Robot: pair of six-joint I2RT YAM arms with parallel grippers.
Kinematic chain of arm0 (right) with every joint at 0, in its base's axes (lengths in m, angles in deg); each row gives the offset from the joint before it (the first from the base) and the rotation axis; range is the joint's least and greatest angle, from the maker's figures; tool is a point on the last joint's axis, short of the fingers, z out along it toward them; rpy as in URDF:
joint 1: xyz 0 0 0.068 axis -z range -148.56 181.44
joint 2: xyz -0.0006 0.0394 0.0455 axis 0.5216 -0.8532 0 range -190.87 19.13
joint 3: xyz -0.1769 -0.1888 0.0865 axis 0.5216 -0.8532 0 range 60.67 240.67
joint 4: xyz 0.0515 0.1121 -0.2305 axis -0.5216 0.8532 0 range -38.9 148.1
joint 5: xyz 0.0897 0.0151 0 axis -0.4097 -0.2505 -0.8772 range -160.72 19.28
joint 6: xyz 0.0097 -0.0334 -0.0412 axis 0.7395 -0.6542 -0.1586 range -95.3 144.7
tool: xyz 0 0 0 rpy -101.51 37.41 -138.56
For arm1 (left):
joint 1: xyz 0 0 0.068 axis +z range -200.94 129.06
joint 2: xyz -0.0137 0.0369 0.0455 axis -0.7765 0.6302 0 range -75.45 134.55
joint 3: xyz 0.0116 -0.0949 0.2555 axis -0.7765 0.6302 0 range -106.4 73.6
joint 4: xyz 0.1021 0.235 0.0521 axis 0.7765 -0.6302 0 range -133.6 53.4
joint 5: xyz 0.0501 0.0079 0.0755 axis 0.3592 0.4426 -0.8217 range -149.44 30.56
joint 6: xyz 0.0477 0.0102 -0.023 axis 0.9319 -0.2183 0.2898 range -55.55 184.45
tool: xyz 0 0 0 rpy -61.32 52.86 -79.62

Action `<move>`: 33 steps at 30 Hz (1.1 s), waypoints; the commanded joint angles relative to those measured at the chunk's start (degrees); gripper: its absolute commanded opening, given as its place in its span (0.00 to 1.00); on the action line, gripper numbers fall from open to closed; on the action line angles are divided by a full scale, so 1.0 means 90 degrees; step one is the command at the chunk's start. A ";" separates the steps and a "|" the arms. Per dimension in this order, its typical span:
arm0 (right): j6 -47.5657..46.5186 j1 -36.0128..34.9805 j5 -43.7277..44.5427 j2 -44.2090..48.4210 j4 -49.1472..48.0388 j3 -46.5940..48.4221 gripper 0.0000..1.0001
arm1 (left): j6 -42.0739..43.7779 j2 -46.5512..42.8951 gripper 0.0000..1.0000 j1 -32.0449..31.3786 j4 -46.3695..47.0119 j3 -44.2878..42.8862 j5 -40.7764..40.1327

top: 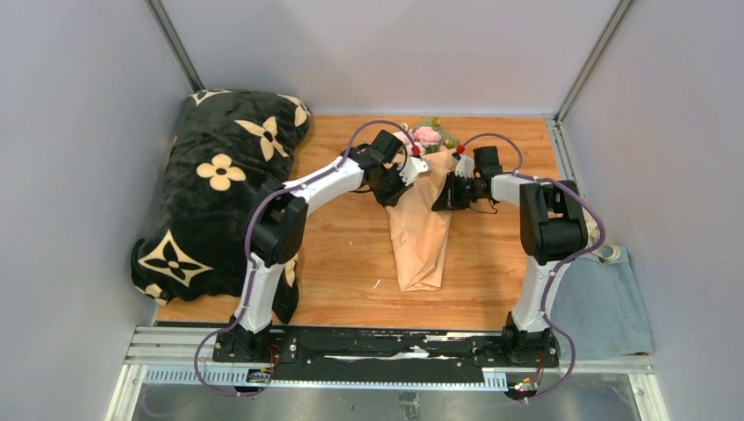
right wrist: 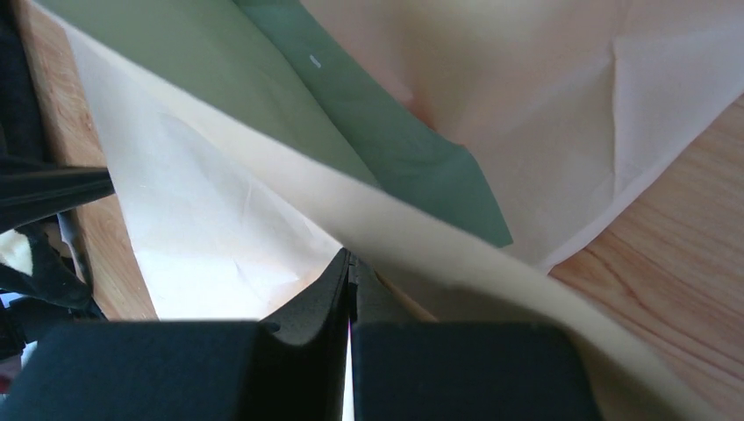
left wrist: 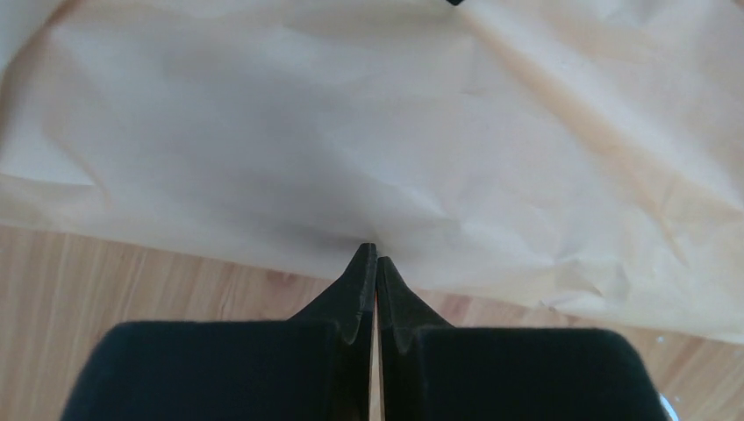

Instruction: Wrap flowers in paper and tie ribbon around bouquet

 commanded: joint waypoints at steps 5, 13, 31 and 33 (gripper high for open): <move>-0.0404 0.0019 0.0807 -0.0356 0.0539 0.0115 0.01 | -0.1321 0.1146 0.02 0.0610 0.0468 -0.0954 -0.0223; -0.0440 0.0029 0.0812 -0.0401 0.0612 0.0178 0.01 | -0.2059 0.1947 0.03 0.1272 0.0671 -0.2117 -0.0836; -0.0373 0.0022 0.0419 -0.0127 0.0632 0.0478 0.03 | -0.0723 -0.0423 0.13 -0.0214 0.0432 0.0278 0.0184; -0.0319 0.0017 0.0343 -0.0064 0.0585 0.0508 0.03 | -0.0285 -0.0659 0.17 -0.0839 0.0399 0.0742 -0.0155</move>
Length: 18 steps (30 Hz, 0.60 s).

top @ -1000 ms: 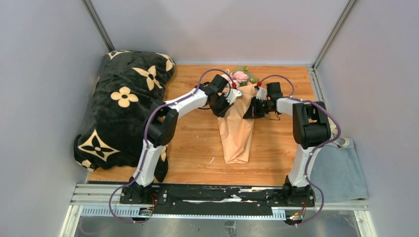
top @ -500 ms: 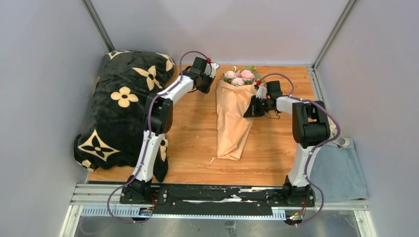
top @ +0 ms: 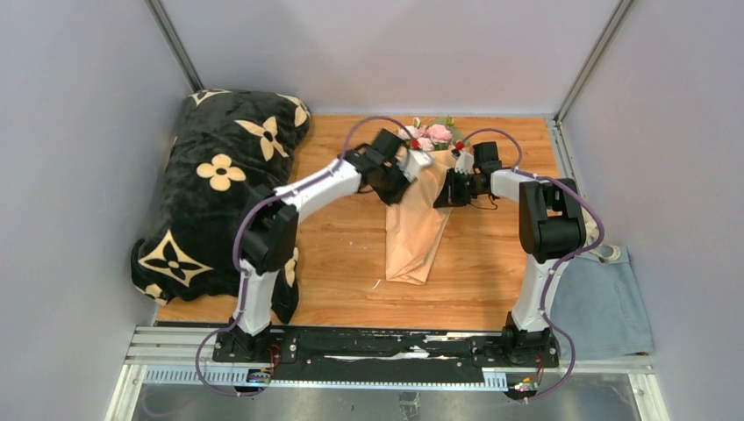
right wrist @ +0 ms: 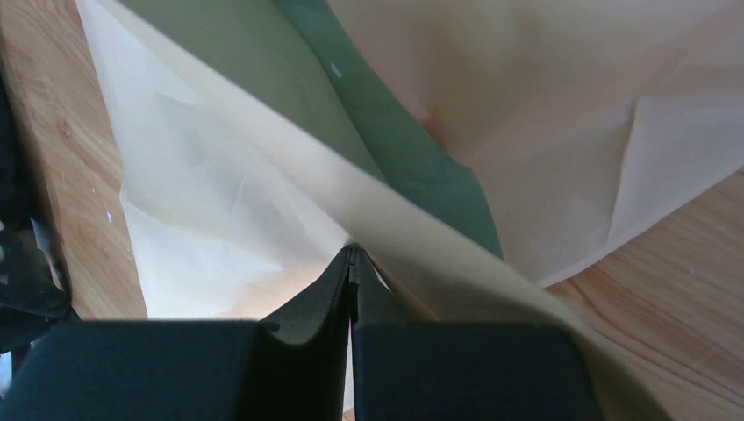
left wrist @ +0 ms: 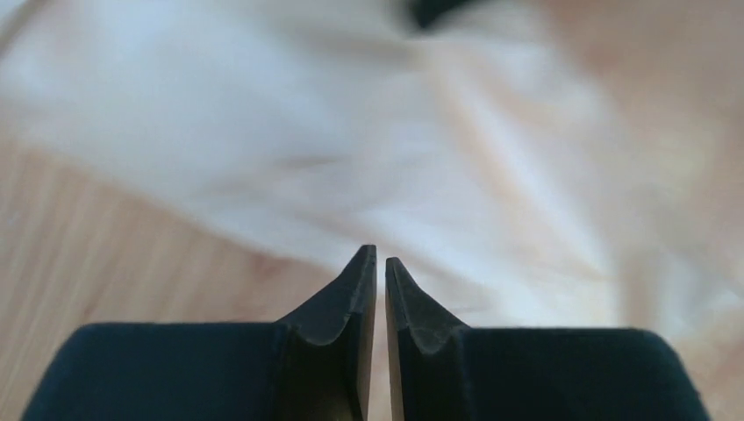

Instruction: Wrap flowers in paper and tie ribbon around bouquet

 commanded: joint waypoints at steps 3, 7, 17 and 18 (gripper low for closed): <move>-0.0038 0.0022 0.0098 0.0184 0.0141 0.0117 0.03 | 0.1425 -0.0620 0.22 -0.1946 -0.0085 0.1058 -0.0347; -0.0041 0.0052 0.0145 0.0394 0.0136 0.0066 0.04 | 0.1649 -0.0142 0.24 -0.2482 -0.0052 0.1141 -0.1028; -0.0052 0.0791 0.1015 0.0985 0.0822 0.0425 0.11 | 0.1585 0.0060 0.26 -0.2976 0.0085 0.1581 -0.0762; -0.0059 0.1004 0.1325 0.1116 0.0991 0.0484 0.14 | 0.1571 0.0060 0.26 -0.2976 0.0132 0.1632 -0.0792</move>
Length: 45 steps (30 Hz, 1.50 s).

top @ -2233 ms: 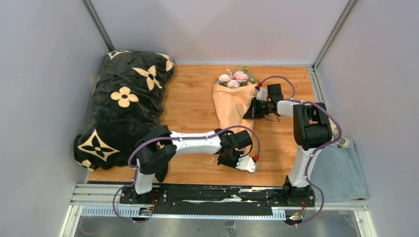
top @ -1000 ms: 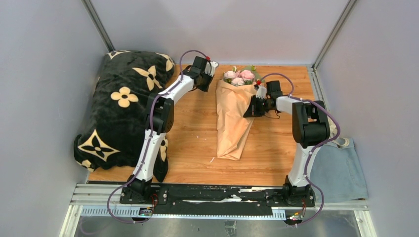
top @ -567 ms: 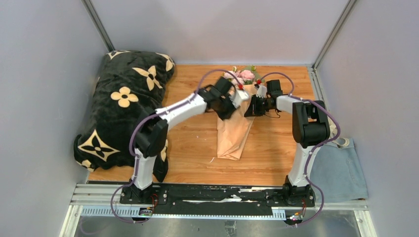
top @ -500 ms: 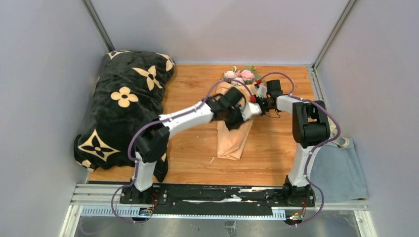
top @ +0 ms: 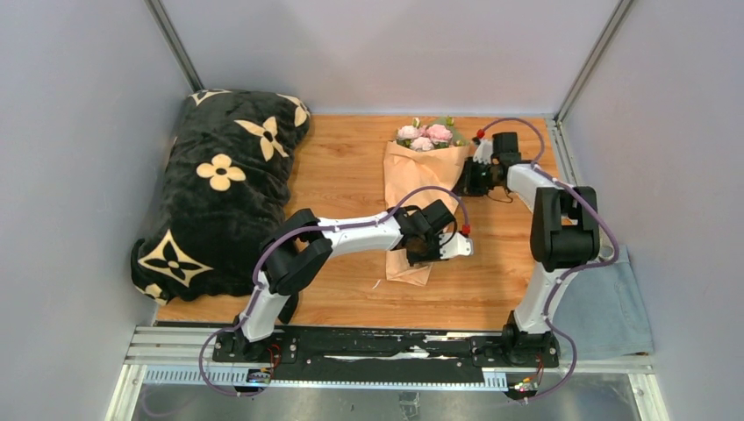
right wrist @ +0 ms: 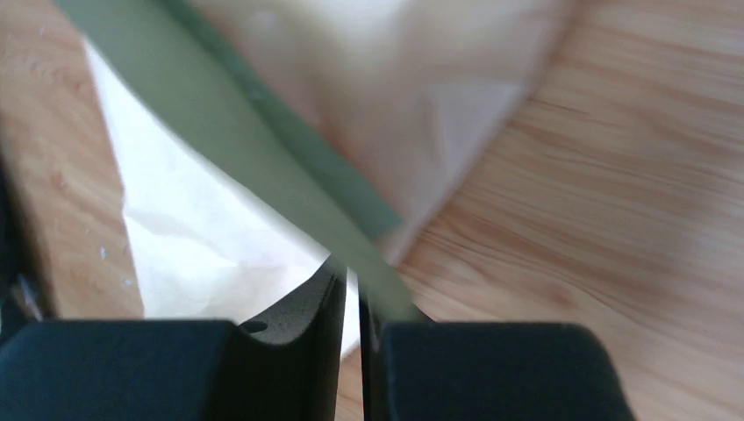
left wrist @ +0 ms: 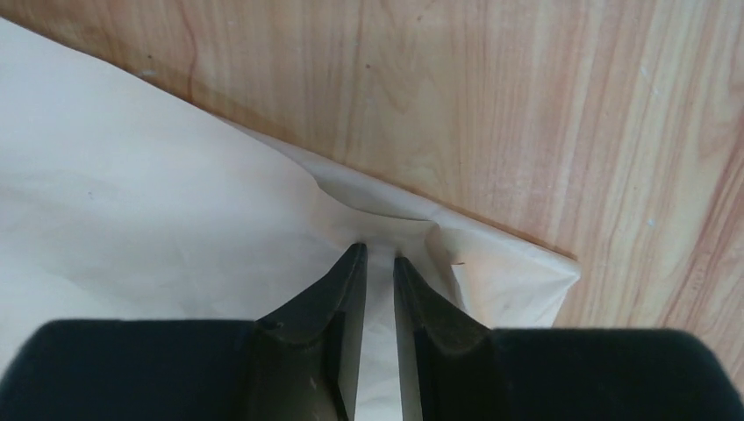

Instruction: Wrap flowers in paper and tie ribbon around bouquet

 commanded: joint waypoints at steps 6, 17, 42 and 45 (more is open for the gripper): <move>-0.0785 0.1420 0.3312 0.0737 0.1899 0.0840 0.41 | -0.0104 0.0155 0.27 -0.0122 -0.0061 0.0346 0.0065; -0.2596 0.2018 0.4610 -0.1508 0.4708 0.3448 0.64 | -0.0381 0.0269 0.28 -0.0068 -0.0051 0.0273 0.0532; -0.2015 0.2128 0.2605 -0.1987 0.4668 0.2549 0.34 | -0.0348 0.0099 0.29 -0.0033 -0.0023 0.0245 0.0462; -0.2003 0.1674 0.2215 -0.1918 0.4419 0.2455 0.10 | -0.0322 0.0077 0.29 -0.0038 -0.0023 0.0281 0.0436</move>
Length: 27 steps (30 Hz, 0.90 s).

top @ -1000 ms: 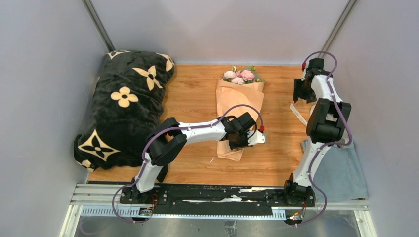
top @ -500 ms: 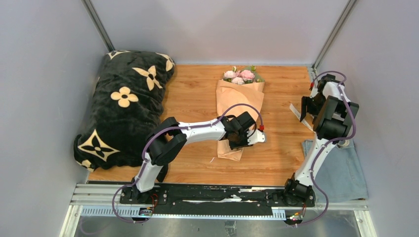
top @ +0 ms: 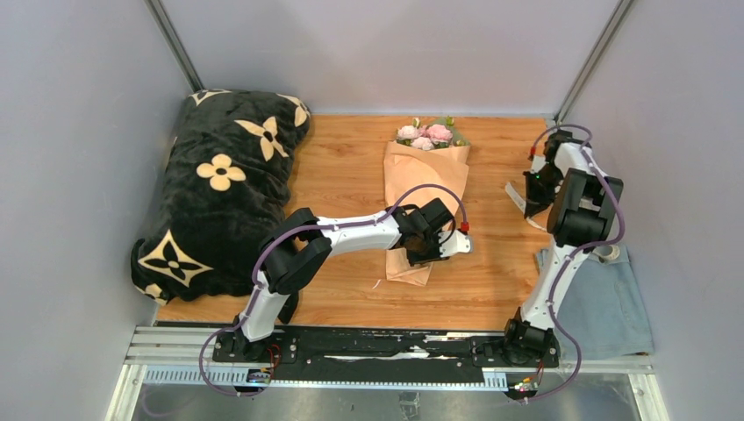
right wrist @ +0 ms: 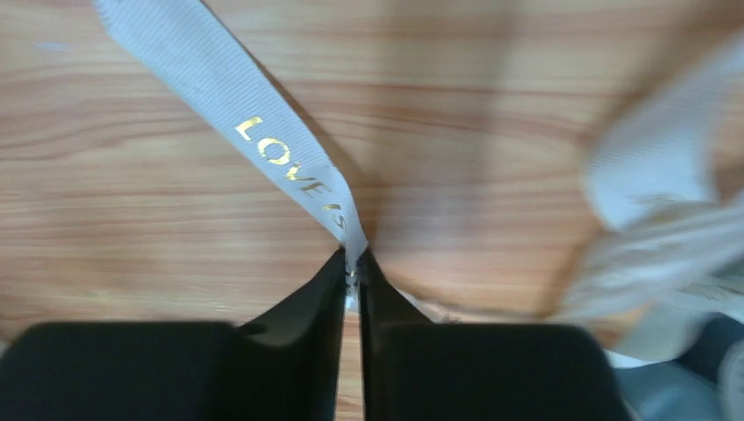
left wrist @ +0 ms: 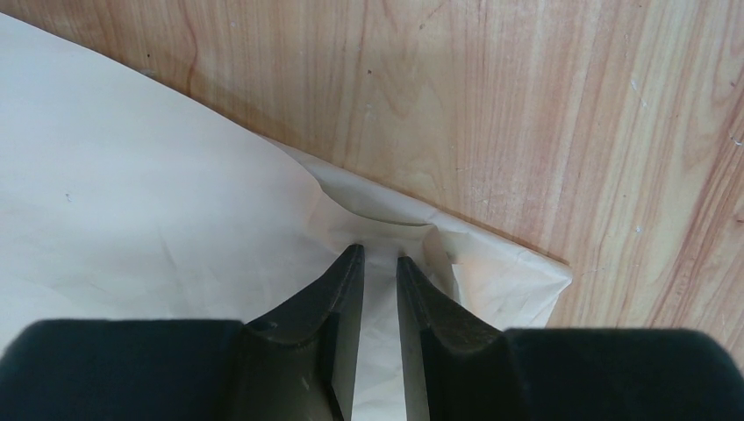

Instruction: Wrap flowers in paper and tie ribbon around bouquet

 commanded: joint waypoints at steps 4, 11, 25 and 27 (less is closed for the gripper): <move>0.0214 -0.1155 -0.1397 -0.0013 -0.0679 -0.0679 0.00 | -0.0060 0.0111 0.29 -0.0069 -0.0189 0.0210 0.0174; 0.1241 -0.1970 -0.2888 0.0991 -0.2070 -0.2203 0.00 | -0.0065 0.0123 0.29 -0.0075 -0.0197 0.0205 0.0173; 0.1934 -0.2993 -0.0293 0.3916 -0.2270 -0.3917 0.74 | -0.0074 0.0244 0.29 -0.0076 -0.0196 0.0218 0.0230; 0.2268 -0.2982 -0.1468 0.3845 -0.2738 -0.4322 0.74 | -0.0079 0.0258 0.29 -0.0085 -0.0201 0.0220 0.0236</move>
